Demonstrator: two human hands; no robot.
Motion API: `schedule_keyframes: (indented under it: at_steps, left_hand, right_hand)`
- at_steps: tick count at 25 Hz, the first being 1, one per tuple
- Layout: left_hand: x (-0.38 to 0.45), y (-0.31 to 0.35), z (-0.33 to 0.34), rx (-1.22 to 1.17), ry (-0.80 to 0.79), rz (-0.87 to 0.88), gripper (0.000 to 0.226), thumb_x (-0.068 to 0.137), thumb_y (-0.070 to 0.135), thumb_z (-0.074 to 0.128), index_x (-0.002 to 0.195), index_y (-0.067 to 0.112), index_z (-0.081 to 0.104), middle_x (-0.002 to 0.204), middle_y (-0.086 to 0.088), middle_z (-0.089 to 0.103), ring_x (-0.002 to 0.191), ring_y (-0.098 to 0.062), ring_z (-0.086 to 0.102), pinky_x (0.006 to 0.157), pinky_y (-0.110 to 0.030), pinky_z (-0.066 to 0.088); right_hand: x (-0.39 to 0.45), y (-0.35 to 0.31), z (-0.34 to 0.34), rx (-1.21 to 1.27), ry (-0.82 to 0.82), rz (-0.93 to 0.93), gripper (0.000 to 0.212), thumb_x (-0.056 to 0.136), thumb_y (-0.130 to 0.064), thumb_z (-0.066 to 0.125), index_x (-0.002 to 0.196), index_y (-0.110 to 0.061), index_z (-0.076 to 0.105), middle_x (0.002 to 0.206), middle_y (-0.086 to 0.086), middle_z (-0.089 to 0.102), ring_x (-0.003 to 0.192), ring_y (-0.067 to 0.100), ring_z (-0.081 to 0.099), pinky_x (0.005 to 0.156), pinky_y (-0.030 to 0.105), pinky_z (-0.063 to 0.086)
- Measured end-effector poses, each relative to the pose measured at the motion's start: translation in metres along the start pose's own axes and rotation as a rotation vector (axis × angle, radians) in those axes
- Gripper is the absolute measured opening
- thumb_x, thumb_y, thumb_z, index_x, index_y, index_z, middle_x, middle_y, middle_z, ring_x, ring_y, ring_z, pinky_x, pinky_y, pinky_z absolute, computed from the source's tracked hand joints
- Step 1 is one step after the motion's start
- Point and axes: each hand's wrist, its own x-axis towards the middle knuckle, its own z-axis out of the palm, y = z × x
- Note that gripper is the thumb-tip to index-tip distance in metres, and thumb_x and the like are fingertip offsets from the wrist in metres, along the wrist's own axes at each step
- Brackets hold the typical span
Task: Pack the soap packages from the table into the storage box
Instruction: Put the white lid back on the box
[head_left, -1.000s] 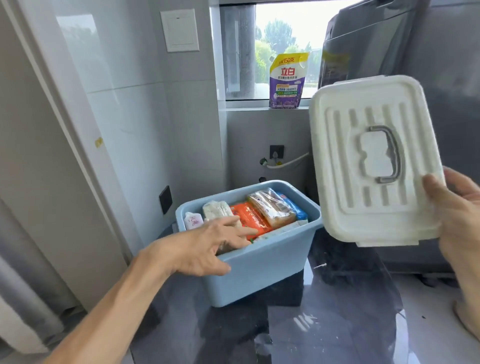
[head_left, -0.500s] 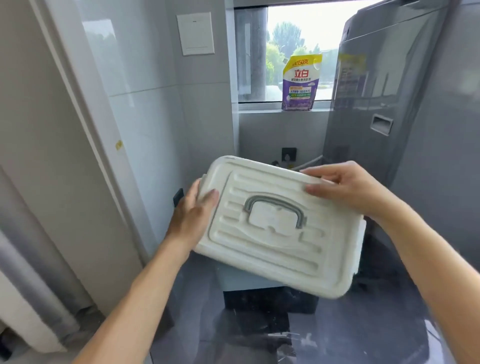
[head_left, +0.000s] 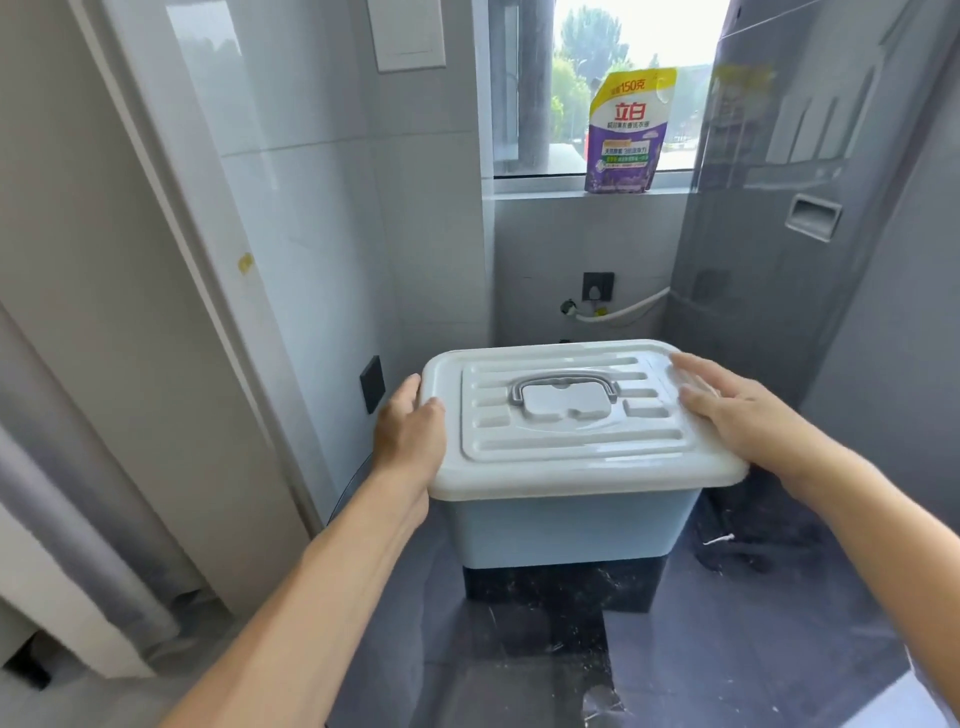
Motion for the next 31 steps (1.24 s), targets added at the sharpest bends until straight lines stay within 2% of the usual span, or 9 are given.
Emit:
schedule_keyframes:
  at_steps: [5, 8, 11, 15, 17, 20, 23, 26, 31]
  left_hand:
    - [0.005, 0.006, 0.028, 0.042, -0.164, 0.048, 0.025, 0.089, 0.008, 0.041, 0.093, 0.015, 0.064, 0.086, 0.000, 0.067, 0.071, -0.015, 0.056, 0.058, -0.023, 0.044]
    - [0.019, 0.007, 0.041, 0.133, -0.153, 0.045, 0.013, 0.085, 0.006, 0.042, 0.084, 0.004, 0.054, 0.075, 0.001, 0.052, 0.064, -0.018, 0.042, 0.049, -0.025, 0.031]
    - [0.027, 0.004, 0.045, 0.115, -0.146, -0.015, 0.016, 0.081, 0.004, 0.042, 0.089, -0.003, 0.054, 0.070, 0.000, 0.046, 0.061, -0.018, 0.037, 0.044, -0.023, 0.026]
    - [0.025, 0.004, 0.042, -0.068, -0.199, -0.129, 0.028, 0.088, 0.012, 0.050, 0.104, 0.028, 0.067, 0.093, 0.007, 0.068, 0.071, -0.014, 0.062, 0.051, -0.019, 0.045]
    - [0.024, 0.001, 0.038, -0.185, -0.252, -0.233, 0.026, 0.093, 0.021, 0.053, 0.107, 0.042, 0.061, 0.099, 0.011, 0.070, 0.067, -0.012, 0.070, 0.048, -0.025, 0.051]
    - [0.025, -0.004, 0.037, -0.188, -0.246, -0.258, 0.016, 0.095, 0.031, 0.056, 0.103, 0.044, 0.056, 0.099, 0.012, 0.070, 0.061, -0.011, 0.069, 0.049, -0.029, 0.052]
    - [0.027, -0.007, 0.037, -0.181, -0.236, -0.243, 0.015, 0.094, 0.033, 0.058, 0.106, 0.041, 0.058, 0.099, 0.011, 0.071, 0.069, -0.015, 0.068, 0.058, -0.029, 0.052]
    - [0.027, -0.007, 0.036, -0.170, -0.244, -0.224, 0.014, 0.094, 0.033, 0.057, 0.104, 0.042, 0.060, 0.099, 0.011, 0.072, 0.073, -0.014, 0.069, 0.056, -0.027, 0.051]
    - [0.028, -0.008, 0.035, -0.148, -0.249, -0.203, 0.023, 0.094, 0.032, 0.057, 0.116, 0.038, 0.061, 0.106, 0.008, 0.071, 0.077, -0.016, 0.068, 0.054, -0.026, 0.050]
  right_hand:
    - [-0.015, 0.023, -0.021, 0.214, 0.170, 0.120, 0.049, 0.096, -0.033, 0.058, 0.143, -0.034, 0.046, 0.132, -0.007, 0.059, 0.110, 0.014, 0.061, 0.091, 0.033, 0.046]
    - [-0.013, 0.023, -0.025, 0.281, 0.196, 0.162, 0.043, 0.094, -0.031, 0.059, 0.137, -0.033, 0.054, 0.124, -0.010, 0.065, 0.103, 0.013, 0.066, 0.083, 0.034, 0.053]
    - [0.003, 0.022, -0.028, 0.227, 0.241, 0.179, 0.035, 0.091, -0.027, 0.062, 0.126, -0.029, 0.063, 0.117, -0.004, 0.069, 0.095, 0.017, 0.069, 0.083, 0.037, 0.056]
    - [0.002, 0.024, -0.027, 0.351, 0.156, 0.272, 0.032, 0.082, -0.041, 0.064, 0.114, -0.041, 0.064, 0.112, -0.005, 0.073, 0.087, 0.018, 0.072, 0.066, 0.036, 0.057]
    - [-0.010, 0.029, -0.027, 0.378, 0.109, 0.396, 0.055, 0.067, -0.058, 0.070, 0.117, -0.036, 0.062, 0.105, -0.005, 0.074, 0.080, 0.020, 0.070, 0.065, 0.037, 0.055]
    - [-0.024, 0.034, -0.031, 0.357, 0.082, 0.497, 0.063, 0.050, -0.072, 0.074, 0.091, -0.024, 0.071, 0.071, -0.003, 0.073, 0.068, 0.020, 0.064, 0.069, 0.036, 0.049]
    - [-0.026, 0.033, -0.031, 0.340, 0.277, 0.414, 0.055, 0.053, -0.063, 0.080, 0.076, -0.013, 0.071, 0.060, -0.004, 0.064, 0.056, 0.014, 0.056, 0.059, 0.030, 0.040]
    - [-0.023, 0.033, -0.025, 0.201, 0.487, 0.181, 0.056, 0.056, -0.057, 0.076, 0.071, -0.003, 0.068, 0.059, 0.001, 0.061, 0.054, 0.016, 0.051, 0.058, 0.031, 0.039]
    - [-0.032, 0.035, -0.025, 0.260, 0.316, 0.051, 0.036, 0.071, -0.044, 0.074, 0.086, -0.012, 0.074, 0.080, 0.009, 0.074, 0.066, 0.013, 0.060, 0.064, 0.031, 0.047]
